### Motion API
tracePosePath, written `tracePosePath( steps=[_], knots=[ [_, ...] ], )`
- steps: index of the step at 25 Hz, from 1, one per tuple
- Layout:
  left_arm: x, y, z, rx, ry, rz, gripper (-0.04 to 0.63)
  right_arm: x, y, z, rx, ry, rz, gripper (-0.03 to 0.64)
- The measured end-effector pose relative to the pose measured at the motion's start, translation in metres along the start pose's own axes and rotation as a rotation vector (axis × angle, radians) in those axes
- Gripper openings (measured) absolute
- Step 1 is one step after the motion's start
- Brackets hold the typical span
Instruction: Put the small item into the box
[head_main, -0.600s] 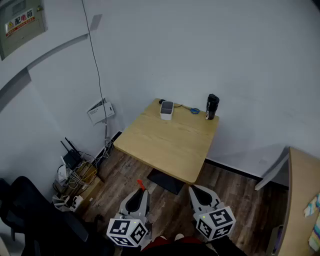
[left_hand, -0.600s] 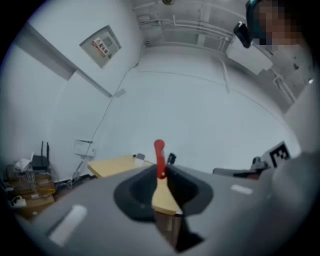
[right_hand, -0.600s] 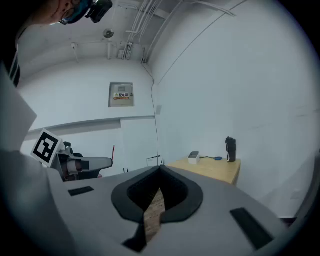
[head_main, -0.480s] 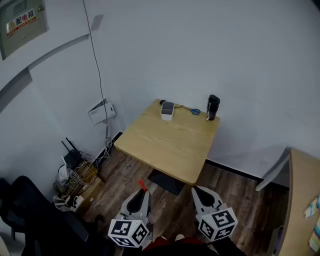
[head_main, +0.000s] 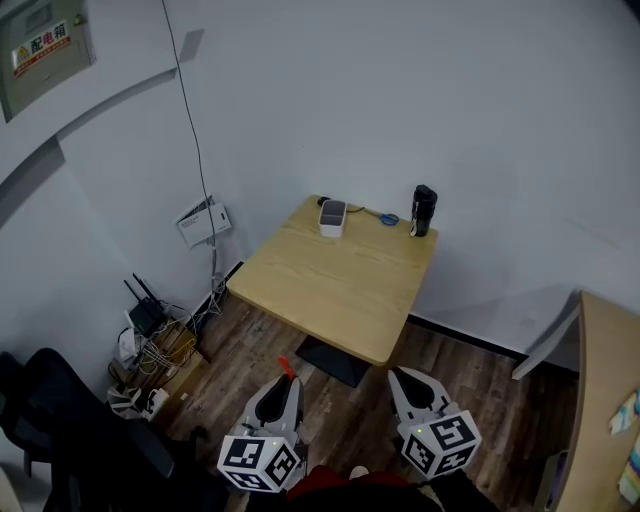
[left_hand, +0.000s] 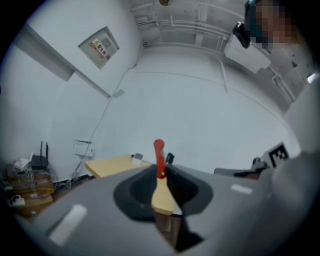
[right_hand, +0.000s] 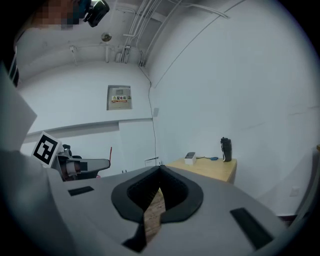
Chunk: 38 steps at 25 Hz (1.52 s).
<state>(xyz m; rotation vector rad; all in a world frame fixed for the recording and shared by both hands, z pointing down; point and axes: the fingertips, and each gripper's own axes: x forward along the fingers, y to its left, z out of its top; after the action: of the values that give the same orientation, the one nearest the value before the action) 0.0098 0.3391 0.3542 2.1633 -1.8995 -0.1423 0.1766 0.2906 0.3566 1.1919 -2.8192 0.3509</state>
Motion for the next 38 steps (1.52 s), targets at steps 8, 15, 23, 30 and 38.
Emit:
tracePosePath(
  steps=[8,15,23,30,38],
  knots=[
    [0.005,-0.001,0.006,0.015,-0.009,0.021,0.061,0.003,-0.008,0.003,0.037,-0.011,-0.001,0.008],
    [0.021,0.006,0.009,0.023,-0.002,0.035,0.061,0.018,-0.019,0.003,0.055,-0.004,-0.013,0.008],
    [0.060,0.032,0.012,0.013,0.010,0.029,0.061,0.059,-0.031,0.005,0.057,0.016,-0.017,0.008],
    [0.103,0.079,0.020,-0.001,0.022,0.046,0.061,0.115,-0.038,0.011,0.059,0.036,-0.016,0.008],
    [0.165,0.138,0.034,0.001,0.047,0.042,0.063,0.194,-0.049,0.015,0.067,0.073,-0.024,0.009]
  ],
)
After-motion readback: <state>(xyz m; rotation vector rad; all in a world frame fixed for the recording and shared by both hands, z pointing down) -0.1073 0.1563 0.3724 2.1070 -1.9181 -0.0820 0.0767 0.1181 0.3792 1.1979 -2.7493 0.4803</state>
